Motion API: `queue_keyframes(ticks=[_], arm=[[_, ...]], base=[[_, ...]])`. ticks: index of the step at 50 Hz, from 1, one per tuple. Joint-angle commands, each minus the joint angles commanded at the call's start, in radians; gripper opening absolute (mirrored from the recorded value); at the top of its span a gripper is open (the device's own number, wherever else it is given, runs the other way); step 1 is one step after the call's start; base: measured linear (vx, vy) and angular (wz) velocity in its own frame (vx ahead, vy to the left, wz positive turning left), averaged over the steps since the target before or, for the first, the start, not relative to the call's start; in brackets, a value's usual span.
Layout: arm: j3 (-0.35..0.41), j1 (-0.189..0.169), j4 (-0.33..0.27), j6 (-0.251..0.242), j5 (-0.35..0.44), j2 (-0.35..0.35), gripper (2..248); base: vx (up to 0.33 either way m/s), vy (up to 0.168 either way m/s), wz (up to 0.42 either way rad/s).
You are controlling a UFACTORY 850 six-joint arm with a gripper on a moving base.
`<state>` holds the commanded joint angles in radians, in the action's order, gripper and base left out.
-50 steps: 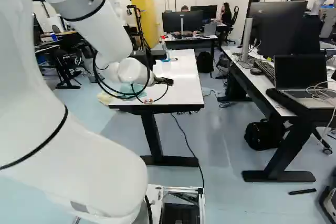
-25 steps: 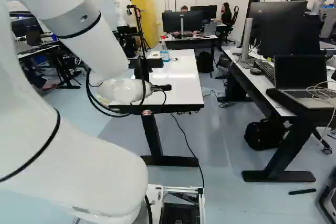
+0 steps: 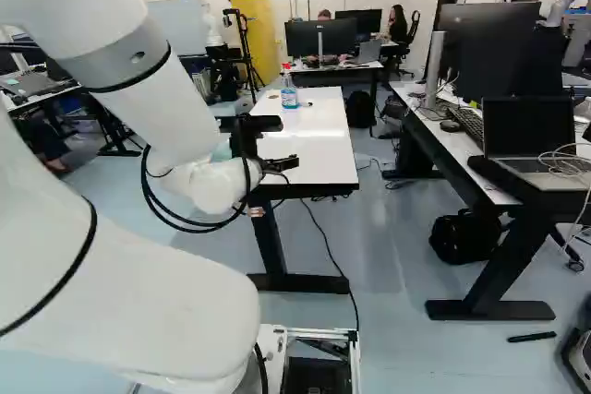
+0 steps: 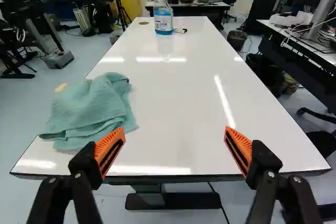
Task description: Clean the table with the green towel
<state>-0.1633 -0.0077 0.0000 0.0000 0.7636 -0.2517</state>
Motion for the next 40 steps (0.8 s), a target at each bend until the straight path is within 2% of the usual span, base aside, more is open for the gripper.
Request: queue_keyframes(ticks=[20,40], arm=[[0.054,0.005,0.000,0.000,0.077,-0.019,247],[0.075,0.008,0.000,0.000,0.108,-0.027,247]], base=[[0.000,0.000,0.000],[0.000,0.000,0.000]])
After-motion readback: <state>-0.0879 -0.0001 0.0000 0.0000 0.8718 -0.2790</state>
